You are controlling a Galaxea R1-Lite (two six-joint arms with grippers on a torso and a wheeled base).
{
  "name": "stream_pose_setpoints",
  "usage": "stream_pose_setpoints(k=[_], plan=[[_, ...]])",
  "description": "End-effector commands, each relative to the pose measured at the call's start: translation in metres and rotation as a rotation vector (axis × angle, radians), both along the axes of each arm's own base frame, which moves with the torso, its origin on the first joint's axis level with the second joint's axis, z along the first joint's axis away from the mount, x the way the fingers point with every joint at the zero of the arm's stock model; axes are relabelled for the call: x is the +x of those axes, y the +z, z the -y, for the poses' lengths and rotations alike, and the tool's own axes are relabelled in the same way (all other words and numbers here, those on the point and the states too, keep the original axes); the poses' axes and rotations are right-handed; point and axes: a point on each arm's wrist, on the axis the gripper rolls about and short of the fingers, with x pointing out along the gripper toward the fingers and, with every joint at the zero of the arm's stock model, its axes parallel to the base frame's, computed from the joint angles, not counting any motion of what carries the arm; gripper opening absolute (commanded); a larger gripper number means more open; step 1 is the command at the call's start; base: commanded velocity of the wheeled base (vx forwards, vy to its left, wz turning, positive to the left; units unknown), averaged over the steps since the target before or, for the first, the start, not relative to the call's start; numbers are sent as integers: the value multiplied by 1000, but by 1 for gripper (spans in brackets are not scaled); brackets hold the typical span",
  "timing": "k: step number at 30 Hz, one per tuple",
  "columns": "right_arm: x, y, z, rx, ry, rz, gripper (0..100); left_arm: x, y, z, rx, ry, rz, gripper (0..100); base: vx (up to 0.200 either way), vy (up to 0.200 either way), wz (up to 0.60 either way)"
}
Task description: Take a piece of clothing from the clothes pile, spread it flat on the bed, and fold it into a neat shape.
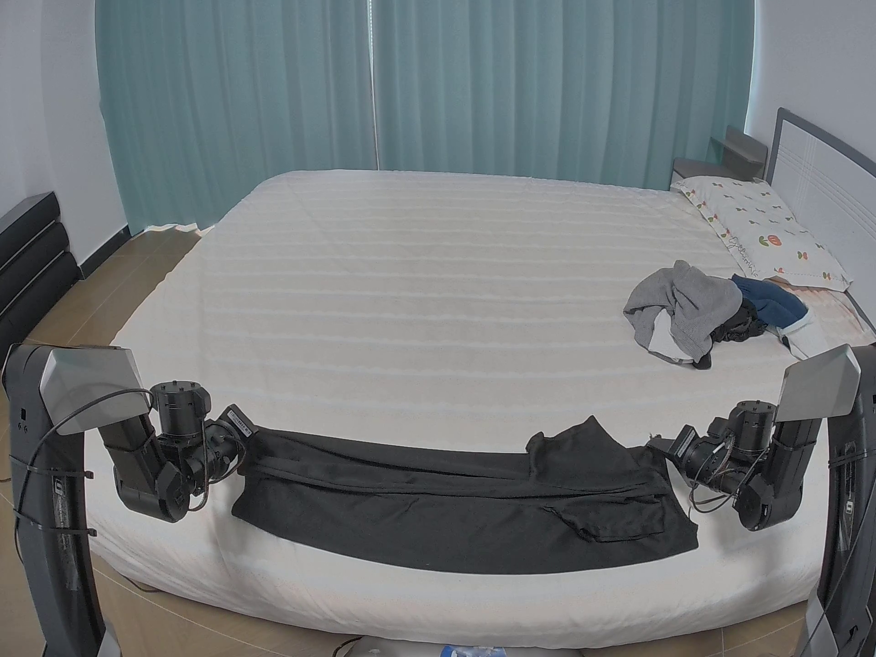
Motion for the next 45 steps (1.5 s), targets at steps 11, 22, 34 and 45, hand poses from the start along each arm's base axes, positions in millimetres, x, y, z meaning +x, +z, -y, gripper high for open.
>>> stream_pose_setpoints(k=[11, 22, 34, 45], plan=[[18, 7, 14, -14, -82, 82, 0, 0, -2, 1, -1, -5, -6, 0, 0, 0, 0], [17, 4, 14, -13, -82, 92, 100, -2, -2, 6, -5, -20, -9, 100, 0, 0, 0], [-22, 58, 21, 30, -130, 126, 100, -17, 50, -2, -27, -37, 89, 100, 0, 0, 0], [-53, 52, 0, 74, -99, 0, 100, -76, 29, 1, -106, -31, -115, 100, -36, 0, 0]])
